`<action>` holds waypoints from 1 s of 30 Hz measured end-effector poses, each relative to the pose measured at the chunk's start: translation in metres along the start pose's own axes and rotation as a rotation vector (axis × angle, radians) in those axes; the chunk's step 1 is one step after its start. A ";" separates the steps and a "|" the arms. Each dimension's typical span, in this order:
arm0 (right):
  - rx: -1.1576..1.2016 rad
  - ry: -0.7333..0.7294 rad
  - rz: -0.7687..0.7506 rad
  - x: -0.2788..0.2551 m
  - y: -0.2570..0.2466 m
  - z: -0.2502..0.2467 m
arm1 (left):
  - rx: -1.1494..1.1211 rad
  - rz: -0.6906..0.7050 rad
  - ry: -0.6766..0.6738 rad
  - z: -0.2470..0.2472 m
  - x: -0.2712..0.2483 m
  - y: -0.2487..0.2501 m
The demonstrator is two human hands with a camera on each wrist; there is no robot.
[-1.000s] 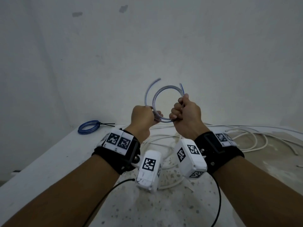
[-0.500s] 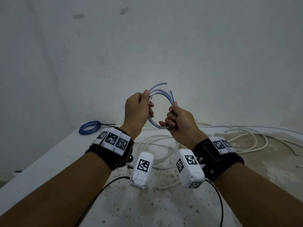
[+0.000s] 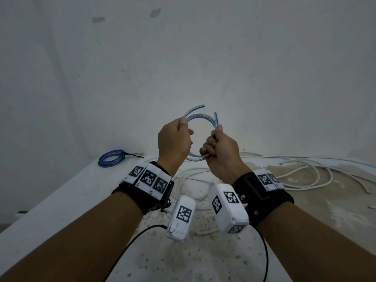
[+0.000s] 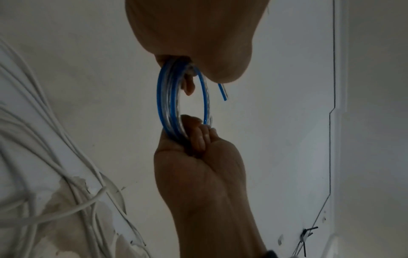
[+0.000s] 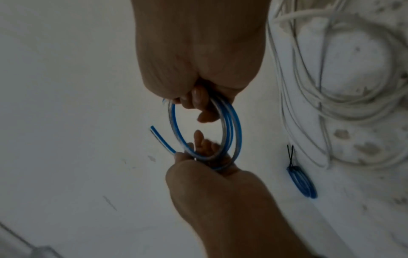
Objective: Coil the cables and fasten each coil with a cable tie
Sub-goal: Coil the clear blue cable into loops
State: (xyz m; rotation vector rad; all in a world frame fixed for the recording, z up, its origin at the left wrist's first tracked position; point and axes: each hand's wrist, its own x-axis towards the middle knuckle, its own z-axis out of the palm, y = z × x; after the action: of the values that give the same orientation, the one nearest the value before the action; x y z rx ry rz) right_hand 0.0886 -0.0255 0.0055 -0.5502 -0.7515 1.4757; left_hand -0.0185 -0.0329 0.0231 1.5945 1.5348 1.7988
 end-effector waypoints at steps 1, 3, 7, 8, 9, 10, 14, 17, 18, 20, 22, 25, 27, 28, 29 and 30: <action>0.052 0.016 -0.003 0.002 -0.001 0.001 | -0.081 -0.045 -0.006 0.002 0.000 0.000; 0.130 0.046 -0.030 0.006 -0.004 0.002 | -0.217 -0.199 0.029 0.004 0.002 -0.001; 0.235 0.138 -0.120 0.017 -0.016 0.005 | -0.394 -0.488 -0.035 0.007 -0.009 -0.008; 0.245 0.156 -0.134 0.019 -0.018 0.005 | -0.406 -0.496 -0.114 0.009 -0.015 -0.007; 0.243 0.166 -0.142 0.020 -0.018 0.006 | -0.421 -0.483 -0.168 0.012 -0.021 -0.005; 0.233 0.171 -0.142 0.020 -0.016 0.006 | -0.430 -0.449 -0.177 0.014 -0.024 -0.004; 0.225 0.149 -0.123 0.014 -0.005 0.007 | -0.404 -0.362 0.001 0.018 -0.017 -0.005; 0.209 0.150 -0.122 0.014 -0.005 0.002 | -0.327 -0.326 0.079 0.018 -0.015 -0.010; 0.196 0.148 -0.121 0.014 -0.005 0.000 | -0.331 -0.329 0.079 0.018 -0.015 -0.010; 0.159 0.128 -0.110 0.013 -0.004 -0.003 | -0.322 -0.330 0.095 0.015 -0.016 -0.010; 0.133 0.090 -0.089 0.009 -0.002 -0.003 | -0.277 -0.315 0.111 0.012 -0.016 -0.009; 0.152 0.052 -0.061 0.006 -0.004 -0.003 | -0.229 -0.316 0.103 0.008 -0.016 -0.006; 0.179 0.055 -0.047 0.008 -0.007 -0.004 | -0.224 -0.336 0.108 0.004 -0.017 -0.002; 0.185 0.061 -0.043 0.008 -0.008 -0.005 | -0.213 -0.337 0.109 0.003 -0.018 0.000; 0.187 0.064 -0.042 0.009 -0.009 -0.005 | -0.197 -0.333 0.106 0.002 -0.018 0.001; 0.189 0.063 -0.041 0.009 -0.009 -0.005 | -0.178 -0.326 0.105 0.002 -0.019 0.002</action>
State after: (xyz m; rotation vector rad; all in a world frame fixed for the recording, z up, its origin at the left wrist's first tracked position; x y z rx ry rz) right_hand 0.0981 -0.0164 0.0096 -0.4333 -0.5636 1.4665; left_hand -0.0102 -0.0472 0.0141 1.1120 1.5258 1.7986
